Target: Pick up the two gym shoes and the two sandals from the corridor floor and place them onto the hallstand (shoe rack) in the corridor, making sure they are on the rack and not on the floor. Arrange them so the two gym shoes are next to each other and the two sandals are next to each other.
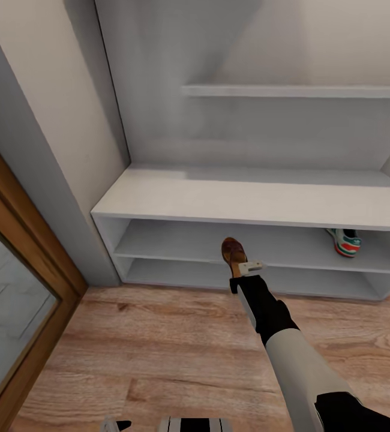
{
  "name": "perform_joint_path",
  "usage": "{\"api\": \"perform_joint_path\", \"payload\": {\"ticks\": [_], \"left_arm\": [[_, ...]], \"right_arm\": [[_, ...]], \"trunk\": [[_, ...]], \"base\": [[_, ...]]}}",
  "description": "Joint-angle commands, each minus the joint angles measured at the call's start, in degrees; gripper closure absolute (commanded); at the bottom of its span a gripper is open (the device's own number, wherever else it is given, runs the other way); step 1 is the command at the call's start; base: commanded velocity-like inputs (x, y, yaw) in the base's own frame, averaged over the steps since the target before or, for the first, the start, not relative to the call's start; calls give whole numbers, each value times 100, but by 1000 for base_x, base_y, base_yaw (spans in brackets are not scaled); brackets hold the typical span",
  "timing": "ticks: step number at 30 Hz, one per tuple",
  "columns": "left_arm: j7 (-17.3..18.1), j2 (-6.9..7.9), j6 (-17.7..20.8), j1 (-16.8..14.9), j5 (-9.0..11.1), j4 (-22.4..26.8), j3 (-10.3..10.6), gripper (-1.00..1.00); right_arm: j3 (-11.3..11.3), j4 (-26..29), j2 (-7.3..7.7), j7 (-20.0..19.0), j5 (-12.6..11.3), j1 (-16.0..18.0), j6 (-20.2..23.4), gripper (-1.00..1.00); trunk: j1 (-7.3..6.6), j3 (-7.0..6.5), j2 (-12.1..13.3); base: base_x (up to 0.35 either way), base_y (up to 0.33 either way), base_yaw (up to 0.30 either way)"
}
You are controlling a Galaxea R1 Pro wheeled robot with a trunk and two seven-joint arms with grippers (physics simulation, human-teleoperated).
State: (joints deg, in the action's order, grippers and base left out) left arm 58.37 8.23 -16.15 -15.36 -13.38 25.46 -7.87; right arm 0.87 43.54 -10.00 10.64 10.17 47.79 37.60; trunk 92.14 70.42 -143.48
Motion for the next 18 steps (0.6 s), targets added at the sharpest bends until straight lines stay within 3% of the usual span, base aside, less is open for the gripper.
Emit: {"api": "perform_joint_path", "payload": {"ticks": [1,13,18], "left_arm": [[26,-9,-28,-2,-60,5,-47,-100],[41,-14,-28,-2,-60,3,-48,-100],[43,-14,-28,-2,-60,3,-48,-100]], "right_arm": [[10,6,0,8,37,2,39,100],[10,-7,0,8,44,2,37,100],[10,-11,0,7,46,2,41,100]], "trunk": [[2,5,-2],[2,5,-2],[2,5,-2]], "base": [[298,0,0],[71,0,0],[228,0,0]]}}
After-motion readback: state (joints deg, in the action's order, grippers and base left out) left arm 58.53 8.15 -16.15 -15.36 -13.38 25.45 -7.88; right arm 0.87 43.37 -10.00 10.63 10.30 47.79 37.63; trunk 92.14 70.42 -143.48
